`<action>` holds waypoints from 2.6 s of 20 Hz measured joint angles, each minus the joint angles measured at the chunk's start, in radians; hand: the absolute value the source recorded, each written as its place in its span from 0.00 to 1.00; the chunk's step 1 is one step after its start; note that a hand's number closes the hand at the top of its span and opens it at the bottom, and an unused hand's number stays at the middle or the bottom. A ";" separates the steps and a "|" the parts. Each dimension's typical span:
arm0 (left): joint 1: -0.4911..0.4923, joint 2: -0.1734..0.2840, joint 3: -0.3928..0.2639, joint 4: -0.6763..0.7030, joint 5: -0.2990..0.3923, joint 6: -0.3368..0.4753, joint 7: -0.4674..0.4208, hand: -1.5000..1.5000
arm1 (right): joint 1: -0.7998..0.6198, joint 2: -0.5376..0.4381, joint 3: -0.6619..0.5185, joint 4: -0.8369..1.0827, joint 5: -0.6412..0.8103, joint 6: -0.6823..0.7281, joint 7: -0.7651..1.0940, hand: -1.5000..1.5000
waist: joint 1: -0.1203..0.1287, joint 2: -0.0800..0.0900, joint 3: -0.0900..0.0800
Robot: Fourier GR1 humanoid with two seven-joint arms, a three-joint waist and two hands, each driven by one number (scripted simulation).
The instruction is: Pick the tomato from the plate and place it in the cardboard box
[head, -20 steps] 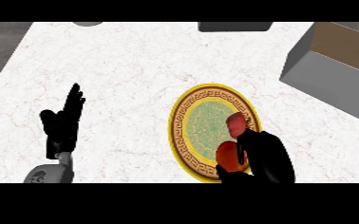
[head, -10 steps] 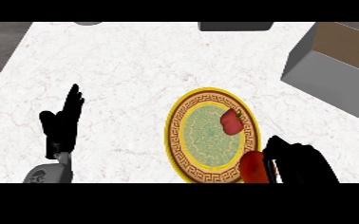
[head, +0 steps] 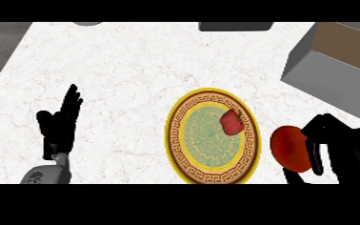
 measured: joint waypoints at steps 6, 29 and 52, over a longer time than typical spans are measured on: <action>0.011 -0.003 -0.001 -0.017 0.001 -0.004 0.009 0.50 | -0.099 -0.026 -0.232 0.007 -0.030 0.107 -0.041 1.00 | 0.001 0.001 0.000; -0.009 -0.032 -0.013 -0.017 -0.028 -0.004 0.012 0.50 | -0.379 -0.126 -0.643 0.893 -0.154 -0.154 -0.728 1.00 | 0.030 0.009 0.002; -0.033 -0.036 0.001 0.018 -0.034 -0.006 0.011 0.50 | -0.618 -0.140 -0.966 1.618 -0.520 -0.139 -1.172 0.00 | 0.020 0.007 0.001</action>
